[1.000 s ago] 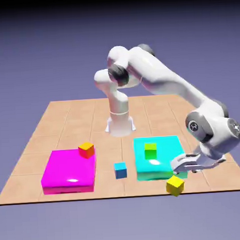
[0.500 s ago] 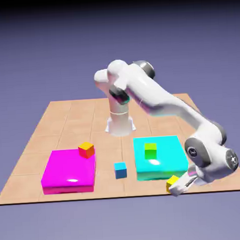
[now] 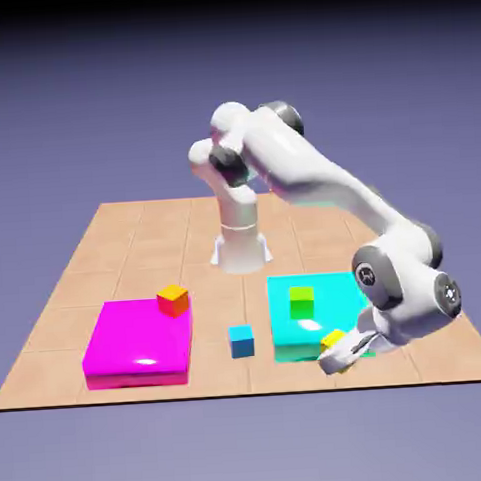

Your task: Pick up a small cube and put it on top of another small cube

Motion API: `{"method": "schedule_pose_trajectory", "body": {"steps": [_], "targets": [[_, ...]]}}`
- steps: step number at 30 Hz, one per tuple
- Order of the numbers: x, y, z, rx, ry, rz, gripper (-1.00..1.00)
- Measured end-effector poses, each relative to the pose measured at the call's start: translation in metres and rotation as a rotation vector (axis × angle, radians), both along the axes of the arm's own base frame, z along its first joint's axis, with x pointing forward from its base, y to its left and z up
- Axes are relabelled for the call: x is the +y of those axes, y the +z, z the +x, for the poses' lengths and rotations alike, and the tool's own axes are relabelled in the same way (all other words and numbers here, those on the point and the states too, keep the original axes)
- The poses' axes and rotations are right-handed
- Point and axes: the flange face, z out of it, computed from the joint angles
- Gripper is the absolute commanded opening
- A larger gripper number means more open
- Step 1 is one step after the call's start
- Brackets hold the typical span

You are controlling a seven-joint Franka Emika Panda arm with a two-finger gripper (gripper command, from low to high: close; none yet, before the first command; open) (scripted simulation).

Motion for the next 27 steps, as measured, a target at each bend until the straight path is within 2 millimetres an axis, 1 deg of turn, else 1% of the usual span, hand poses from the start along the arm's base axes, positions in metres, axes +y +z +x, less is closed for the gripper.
{"method": "schedule_pose_trajectory", "body": {"steps": [3, 6, 11, 14, 17, 20, 23, 24, 27], "targets": [[-0.043, 0.015, -0.006, 0.001, -0.024, -0.009, -1.00], [-0.088, 0.029, -0.017, 0.004, -0.058, -0.016, -1.00], [-0.164, 0.051, -0.046, 0.011, -0.133, -0.021, -1.00], [-0.208, 0.062, -0.071, 0.015, -0.188, -0.019, -1.00], [-0.250, 0.072, -0.100, 0.017, -0.250, -0.012, -1.00], [-0.288, 0.081, -0.135, 0.016, -0.318, 0.001, -1.00], [-0.323, 0.089, -0.174, 0.011, -0.395, 0.020, -1.00], [-0.322, 0.089, -0.173, 0.011, -0.392, 0.020, -1.00], [-0.332, 0.042, -0.199, 0.011, -0.391, 0.018, -1.00]]}}
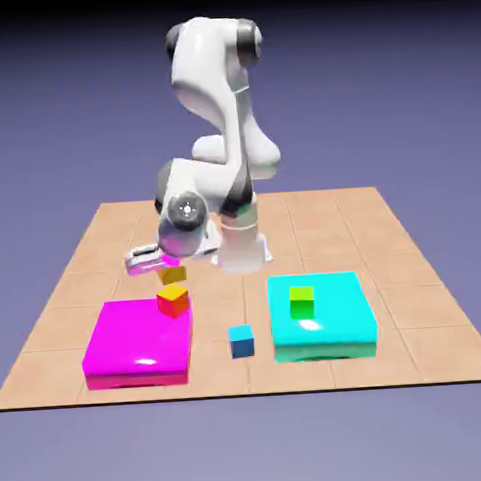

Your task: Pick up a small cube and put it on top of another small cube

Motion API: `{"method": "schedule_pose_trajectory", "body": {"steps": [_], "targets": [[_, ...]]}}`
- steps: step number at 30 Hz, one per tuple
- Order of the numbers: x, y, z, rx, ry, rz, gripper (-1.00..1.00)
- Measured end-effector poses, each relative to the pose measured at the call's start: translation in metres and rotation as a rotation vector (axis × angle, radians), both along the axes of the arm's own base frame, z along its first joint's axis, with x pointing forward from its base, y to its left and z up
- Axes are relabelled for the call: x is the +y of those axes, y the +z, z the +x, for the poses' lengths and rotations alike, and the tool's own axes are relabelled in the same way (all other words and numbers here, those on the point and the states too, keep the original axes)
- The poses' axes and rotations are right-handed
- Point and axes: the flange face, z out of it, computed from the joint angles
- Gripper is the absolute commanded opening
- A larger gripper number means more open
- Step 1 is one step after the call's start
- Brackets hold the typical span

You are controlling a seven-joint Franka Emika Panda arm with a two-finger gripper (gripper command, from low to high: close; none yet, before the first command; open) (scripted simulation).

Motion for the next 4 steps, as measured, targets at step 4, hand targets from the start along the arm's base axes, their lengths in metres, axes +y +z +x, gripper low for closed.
{"method": "schedule_pose_trajectory", "body": {"steps": [4], "targets": [[0.001, 0.005, 0.003, 0.000, -0.002, 0.001, 1.00]]}}
